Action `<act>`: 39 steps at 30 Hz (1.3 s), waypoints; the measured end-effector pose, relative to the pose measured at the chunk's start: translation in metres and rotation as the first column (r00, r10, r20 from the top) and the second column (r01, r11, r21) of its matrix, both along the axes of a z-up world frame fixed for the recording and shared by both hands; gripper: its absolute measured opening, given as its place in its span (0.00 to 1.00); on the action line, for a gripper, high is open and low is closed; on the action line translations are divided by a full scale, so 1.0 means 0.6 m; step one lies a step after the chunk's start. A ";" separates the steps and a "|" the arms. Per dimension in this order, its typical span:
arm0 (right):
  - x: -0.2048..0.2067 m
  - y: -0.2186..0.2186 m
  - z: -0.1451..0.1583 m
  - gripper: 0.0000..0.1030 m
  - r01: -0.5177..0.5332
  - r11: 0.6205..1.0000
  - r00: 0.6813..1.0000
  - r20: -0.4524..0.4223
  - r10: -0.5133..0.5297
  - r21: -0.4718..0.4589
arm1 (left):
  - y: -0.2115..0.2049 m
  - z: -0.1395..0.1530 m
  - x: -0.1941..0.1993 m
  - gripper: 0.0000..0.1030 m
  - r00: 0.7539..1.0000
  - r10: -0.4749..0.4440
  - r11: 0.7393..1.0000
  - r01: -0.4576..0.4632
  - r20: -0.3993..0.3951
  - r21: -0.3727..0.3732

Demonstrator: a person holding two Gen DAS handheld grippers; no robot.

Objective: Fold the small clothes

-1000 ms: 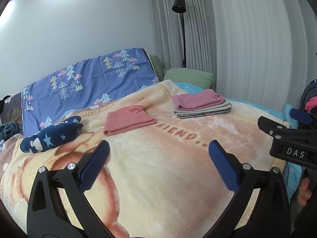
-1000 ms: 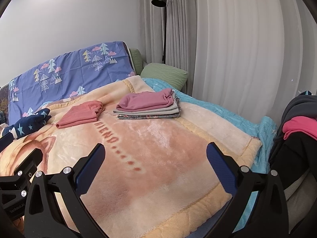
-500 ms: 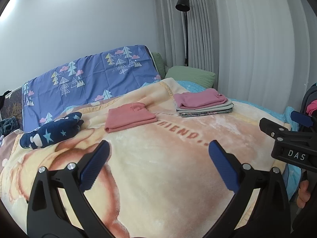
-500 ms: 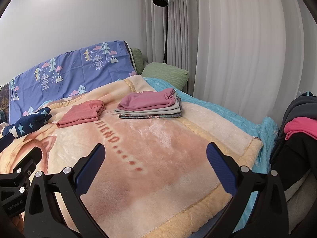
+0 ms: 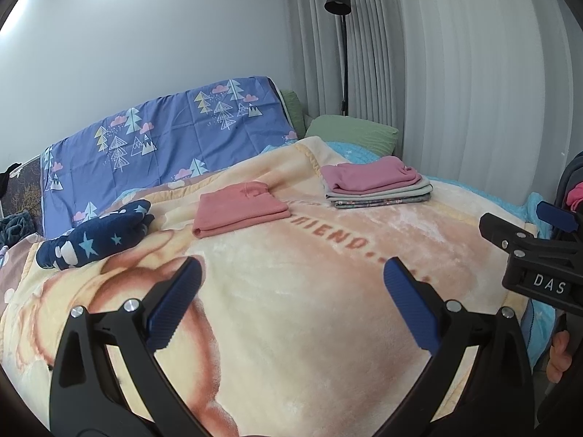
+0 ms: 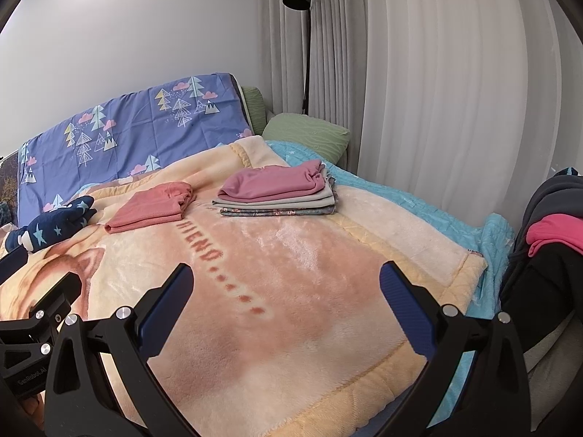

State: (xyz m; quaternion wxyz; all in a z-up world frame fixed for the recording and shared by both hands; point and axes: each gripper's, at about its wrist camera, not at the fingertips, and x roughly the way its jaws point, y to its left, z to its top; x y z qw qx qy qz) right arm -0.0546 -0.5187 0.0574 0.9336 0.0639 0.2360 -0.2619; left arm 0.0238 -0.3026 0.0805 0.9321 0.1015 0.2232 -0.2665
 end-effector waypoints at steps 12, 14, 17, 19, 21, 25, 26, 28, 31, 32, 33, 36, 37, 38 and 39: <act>0.003 -0.001 -0.003 0.99 -0.004 1.000 1.000 -0.003 0.004 0.002 | 0.001 -0.004 0.003 0.98 1.000 0.006 1.000 -0.006 -0.008 0.003; 0.003 -0.001 -0.003 0.99 -0.004 1.000 1.000 -0.004 0.004 0.002 | 0.002 -0.005 0.004 0.98 1.000 0.007 1.000 -0.007 -0.010 0.003; 0.004 -0.001 -0.005 0.99 -0.004 1.000 1.000 -0.004 0.004 0.003 | 0.003 -0.008 0.005 0.98 1.000 0.009 1.000 -0.009 -0.012 0.004; 0.007 -0.003 -0.007 0.99 -0.005 1.000 1.000 -0.006 0.006 0.003 | 0.004 -0.008 0.005 0.98 1.000 0.009 1.000 -0.009 -0.013 0.005; 0.007 -0.003 -0.007 0.99 -0.006 1.000 1.000 -0.005 0.006 0.003 | 0.003 -0.008 0.005 0.98 1.000 0.009 1.000 -0.009 -0.012 0.004; 0.008 -0.004 -0.008 0.99 -0.007 1.000 1.000 -0.008 0.007 0.004 | 0.003 -0.007 0.005 0.98 1.000 0.009 1.000 -0.009 -0.014 0.004; 0.009 -0.004 -0.010 0.99 -0.007 1.000 1.000 -0.009 0.007 0.005 | 0.003 -0.008 0.005 0.98 1.000 0.009 1.000 -0.009 -0.014 0.005; 0.009 -0.004 -0.010 0.99 -0.007 1.000 1.000 -0.008 0.007 0.005 | 0.003 -0.007 0.005 0.98 1.000 0.010 1.000 -0.010 -0.014 0.005; 0.009 -0.004 -0.010 0.99 -0.007 1.000 1.000 -0.010 0.007 0.005 | 0.005 -0.011 0.006 0.98 1.000 0.011 1.000 -0.011 -0.018 0.005; 0.010 -0.004 -0.012 0.99 -0.007 1.000 1.000 -0.011 0.007 0.006 | 0.006 -0.013 0.007 0.98 1.000 0.011 1.000 -0.011 -0.020 0.005; 0.010 -0.003 -0.013 0.99 -0.007 1.000 1.000 -0.012 0.007 0.007 | 0.007 -0.014 0.007 0.98 1.000 0.011 1.000 -0.011 -0.020 0.006; 0.012 -0.005 -0.014 0.99 -0.007 1.000 1.000 -0.012 0.008 0.007 | 0.006 -0.013 0.008 0.98 1.000 0.013 1.000 -0.013 -0.019 0.006; 0.012 -0.006 -0.013 0.99 -0.008 1.000 1.000 -0.012 0.008 0.007 | 0.006 -0.013 0.008 0.98 1.000 0.012 1.000 -0.012 -0.020 0.005; 0.012 -0.005 -0.014 0.99 -0.008 1.000 1.000 -0.011 0.009 0.007 | 0.006 -0.012 0.008 0.98 1.000 0.012 1.000 -0.012 -0.020 0.005; 0.013 -0.006 -0.013 0.99 -0.009 1.000 1.000 -0.011 0.009 0.007 | 0.006 -0.012 0.008 0.98 1.000 0.013 1.000 -0.013 -0.020 0.006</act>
